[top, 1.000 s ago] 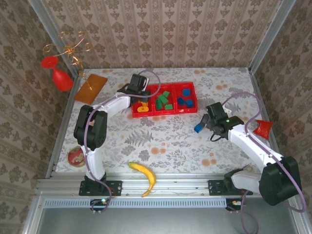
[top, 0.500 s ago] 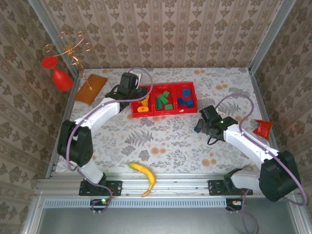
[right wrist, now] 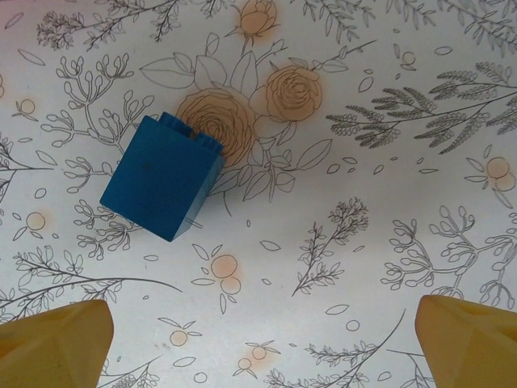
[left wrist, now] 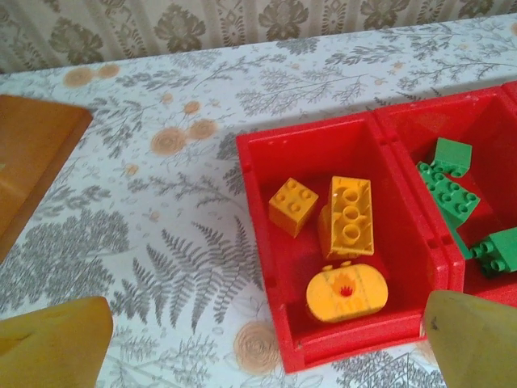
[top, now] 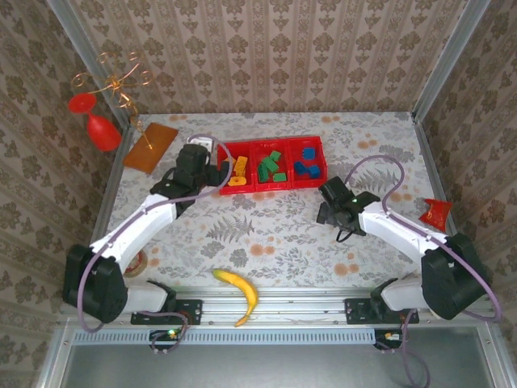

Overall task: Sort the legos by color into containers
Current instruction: Pick up the lego from the middle-right of the table.

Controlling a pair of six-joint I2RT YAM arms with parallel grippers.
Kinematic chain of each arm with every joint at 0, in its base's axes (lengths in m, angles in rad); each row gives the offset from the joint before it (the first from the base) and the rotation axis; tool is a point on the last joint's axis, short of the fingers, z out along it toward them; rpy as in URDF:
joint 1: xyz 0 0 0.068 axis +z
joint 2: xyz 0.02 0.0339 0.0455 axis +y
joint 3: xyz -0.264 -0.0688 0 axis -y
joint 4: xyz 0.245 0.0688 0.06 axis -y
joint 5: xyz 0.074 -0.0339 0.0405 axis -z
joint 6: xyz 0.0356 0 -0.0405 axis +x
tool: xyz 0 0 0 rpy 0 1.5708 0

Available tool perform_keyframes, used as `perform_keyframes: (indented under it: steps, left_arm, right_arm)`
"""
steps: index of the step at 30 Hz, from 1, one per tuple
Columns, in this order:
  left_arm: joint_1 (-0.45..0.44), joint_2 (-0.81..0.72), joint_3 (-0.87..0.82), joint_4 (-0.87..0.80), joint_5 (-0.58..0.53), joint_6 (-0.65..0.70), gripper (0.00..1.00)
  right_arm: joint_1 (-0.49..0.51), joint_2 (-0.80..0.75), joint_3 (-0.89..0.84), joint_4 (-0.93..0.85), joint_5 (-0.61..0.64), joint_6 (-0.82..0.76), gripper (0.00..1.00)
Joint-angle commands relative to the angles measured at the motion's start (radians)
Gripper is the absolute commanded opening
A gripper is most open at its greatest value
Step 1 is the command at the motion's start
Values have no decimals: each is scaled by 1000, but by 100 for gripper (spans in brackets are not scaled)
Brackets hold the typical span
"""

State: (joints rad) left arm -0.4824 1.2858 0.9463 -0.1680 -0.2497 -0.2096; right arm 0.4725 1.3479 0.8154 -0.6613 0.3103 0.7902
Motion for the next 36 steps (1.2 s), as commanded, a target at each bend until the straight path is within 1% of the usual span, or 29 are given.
perform_keyframes:
  steps: [1,7,13,16,30,36]
  left_arm:
    - [10,-78,-63,6,-36,-52,100]
    - [15,-178,-162,-28,-54,-90,100]
    - [16,-251,-245,-52,-75,-111,100]
    - [18,-276,-272,-56,-77,-121,100]
    - [21,-277,-281,-60,-79,-116,100]
    - [21,-257,-275,-57,-66,-112,100]
  right_arm:
    - [6,30,30,-1,-14,23,94]
    - [6,120,66,34,-40,14,90]
    - [5,202,123,42,-38,7,84]
    - [0,232,139,55,-39,8,83]
    - [-19,332,182,92,-56,17,78]
    - [-23,371,191,117,-73,7,73]
